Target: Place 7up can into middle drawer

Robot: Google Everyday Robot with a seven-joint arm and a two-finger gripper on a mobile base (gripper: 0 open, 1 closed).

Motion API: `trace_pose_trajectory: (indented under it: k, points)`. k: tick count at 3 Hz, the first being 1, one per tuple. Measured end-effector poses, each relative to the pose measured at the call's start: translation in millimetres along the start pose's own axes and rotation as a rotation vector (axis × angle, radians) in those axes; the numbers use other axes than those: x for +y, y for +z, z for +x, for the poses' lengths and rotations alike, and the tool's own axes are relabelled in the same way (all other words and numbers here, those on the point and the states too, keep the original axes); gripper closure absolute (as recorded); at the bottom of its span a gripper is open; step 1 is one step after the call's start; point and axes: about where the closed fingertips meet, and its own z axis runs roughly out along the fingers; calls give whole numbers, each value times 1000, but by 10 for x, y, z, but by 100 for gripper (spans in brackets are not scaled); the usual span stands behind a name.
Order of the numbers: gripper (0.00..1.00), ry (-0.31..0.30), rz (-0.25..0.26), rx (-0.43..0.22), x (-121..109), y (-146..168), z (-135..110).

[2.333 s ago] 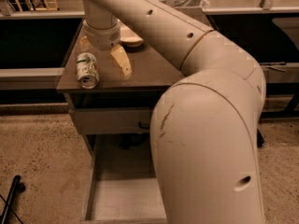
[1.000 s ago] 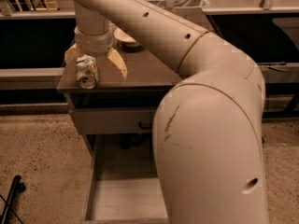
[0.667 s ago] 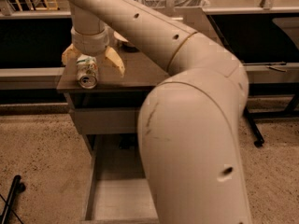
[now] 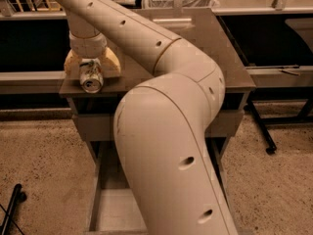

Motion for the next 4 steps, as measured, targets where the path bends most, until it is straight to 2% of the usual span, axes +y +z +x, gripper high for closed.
trace_pose_trajectory:
  k: [1,2,3,4]
  points:
    - [41,-68,5,4,-19,46,50]
    - [64,-101,6,-8,12,44,11]
    - [87,7,32,-27,263,-72,-50]
    - [100,237,86,-11,735,-315,-224]
